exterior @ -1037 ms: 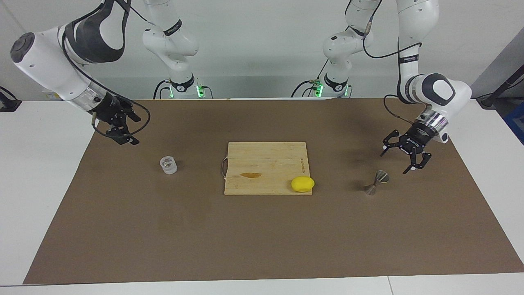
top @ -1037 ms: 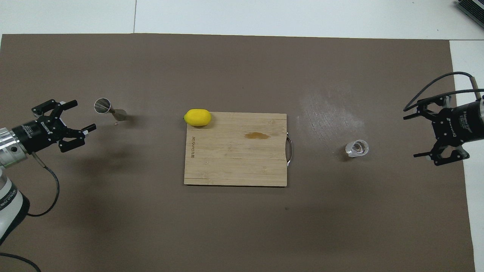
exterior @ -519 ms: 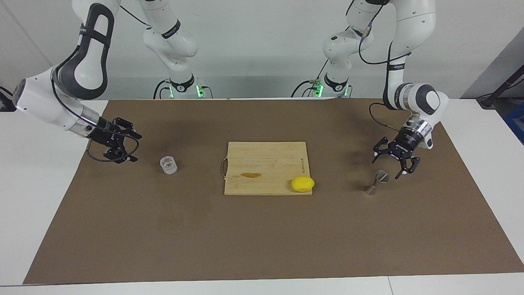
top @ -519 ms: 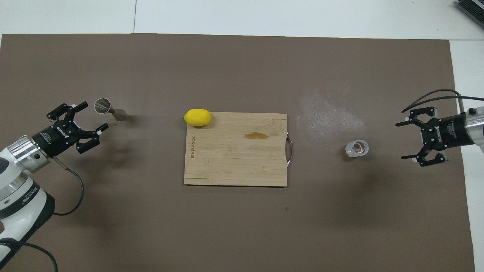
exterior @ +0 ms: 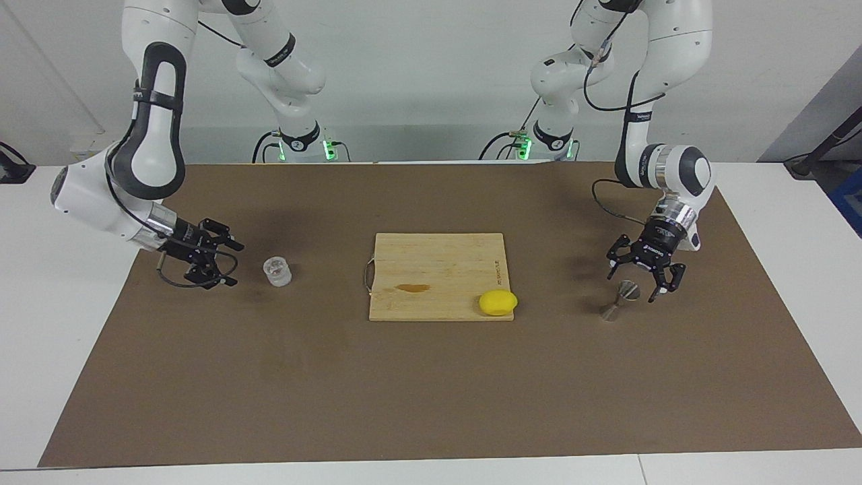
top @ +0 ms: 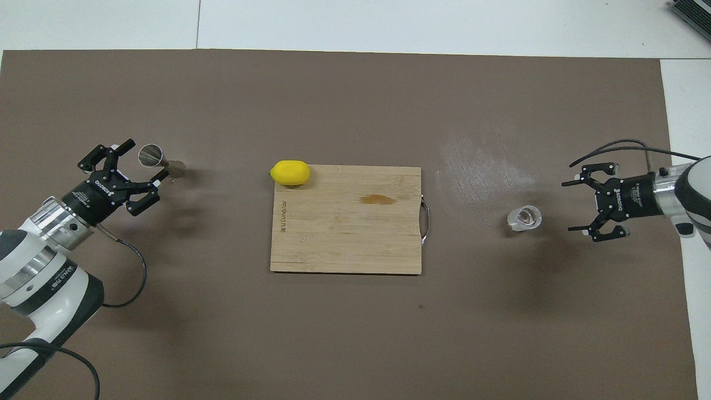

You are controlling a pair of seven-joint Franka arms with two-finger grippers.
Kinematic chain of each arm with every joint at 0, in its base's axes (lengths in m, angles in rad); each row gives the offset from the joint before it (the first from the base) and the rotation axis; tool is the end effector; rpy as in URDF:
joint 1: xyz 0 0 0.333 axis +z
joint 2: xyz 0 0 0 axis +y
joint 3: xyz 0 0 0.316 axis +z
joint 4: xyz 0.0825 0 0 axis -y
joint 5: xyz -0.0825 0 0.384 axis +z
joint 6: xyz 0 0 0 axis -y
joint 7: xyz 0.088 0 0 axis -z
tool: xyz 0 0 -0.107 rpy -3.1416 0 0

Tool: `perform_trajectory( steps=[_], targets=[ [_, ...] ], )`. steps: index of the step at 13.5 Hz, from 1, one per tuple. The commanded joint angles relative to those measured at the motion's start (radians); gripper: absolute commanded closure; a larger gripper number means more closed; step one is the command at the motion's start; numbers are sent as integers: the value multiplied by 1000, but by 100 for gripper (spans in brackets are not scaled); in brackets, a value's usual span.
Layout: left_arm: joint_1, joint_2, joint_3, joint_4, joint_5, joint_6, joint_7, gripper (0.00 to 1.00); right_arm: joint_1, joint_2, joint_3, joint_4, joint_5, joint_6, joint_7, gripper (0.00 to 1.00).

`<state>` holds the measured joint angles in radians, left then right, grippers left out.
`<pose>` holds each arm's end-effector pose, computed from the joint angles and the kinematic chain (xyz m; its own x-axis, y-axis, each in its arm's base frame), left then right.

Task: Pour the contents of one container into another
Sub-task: 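Reach the left gripper to the metal cup while the right gripper reaches the glass cup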

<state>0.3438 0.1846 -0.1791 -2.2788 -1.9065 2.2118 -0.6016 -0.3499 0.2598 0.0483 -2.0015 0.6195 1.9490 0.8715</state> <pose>0.5352 0.0573 0.2859 -0.1649 0.2234 -0.9607 0.6935 0.7189 0.0481 0.5540 -0.1324 0.3176 0.0627 -0.8096 -0.5837 -0.9977 -0.0648 -0.0172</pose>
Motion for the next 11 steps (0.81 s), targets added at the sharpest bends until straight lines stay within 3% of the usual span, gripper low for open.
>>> perform_trajectory(
  steps=[1, 5, 8, 11],
  targets=[
    [-8, 3, 1, -4, -31, 29, 19, 5, -24, 79, 11, -7, 66, 39, -109, 0],
    [3, 13, 1, -13, -31, 23, 16, 13, -23, 95, 11, -26, 100, 25, -129, 0],
    [1, 13, 0, -13, -35, 25, 14, 26, -26, 90, 13, -57, 109, 18, -129, 0],
    [-2, 15, 0, -13, -43, 25, 16, 26, -14, 84, 13, -74, 120, -2, -128, 0]
  ],
)
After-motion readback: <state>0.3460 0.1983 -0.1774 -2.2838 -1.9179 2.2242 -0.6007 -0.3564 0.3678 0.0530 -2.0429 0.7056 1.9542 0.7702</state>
